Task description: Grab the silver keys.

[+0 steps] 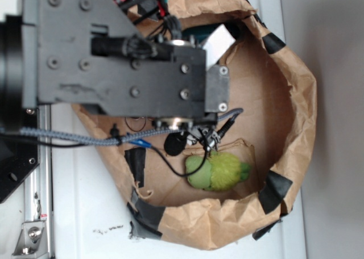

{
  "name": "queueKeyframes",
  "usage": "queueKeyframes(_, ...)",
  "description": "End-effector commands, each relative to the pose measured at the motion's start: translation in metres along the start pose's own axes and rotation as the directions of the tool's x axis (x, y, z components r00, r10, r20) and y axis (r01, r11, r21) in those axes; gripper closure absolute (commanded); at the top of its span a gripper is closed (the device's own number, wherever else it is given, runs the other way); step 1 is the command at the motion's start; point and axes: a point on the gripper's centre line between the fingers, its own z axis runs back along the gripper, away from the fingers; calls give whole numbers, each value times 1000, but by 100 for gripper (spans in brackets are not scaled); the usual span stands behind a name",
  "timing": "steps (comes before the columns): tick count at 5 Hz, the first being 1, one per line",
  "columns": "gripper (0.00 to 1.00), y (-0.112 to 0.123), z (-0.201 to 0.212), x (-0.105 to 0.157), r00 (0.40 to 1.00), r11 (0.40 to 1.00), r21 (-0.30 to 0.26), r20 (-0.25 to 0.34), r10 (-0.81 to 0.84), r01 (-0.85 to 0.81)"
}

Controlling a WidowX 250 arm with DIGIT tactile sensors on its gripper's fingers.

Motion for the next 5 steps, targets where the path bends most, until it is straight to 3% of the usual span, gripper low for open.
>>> queueKeyframes(1, 0, 7, 7, 5, 1000, 1000, -24, 22, 18, -18)
queueKeyframes(3, 0, 7, 7, 5, 1000, 1000, -24, 22, 18, -18)
queueKeyframes(4, 0, -14, -9, 10, 999, 999, 35, 24, 29, -30)
queueKeyframes(5, 0, -23, -14, 4, 996, 996, 20, 32, 84, -85)
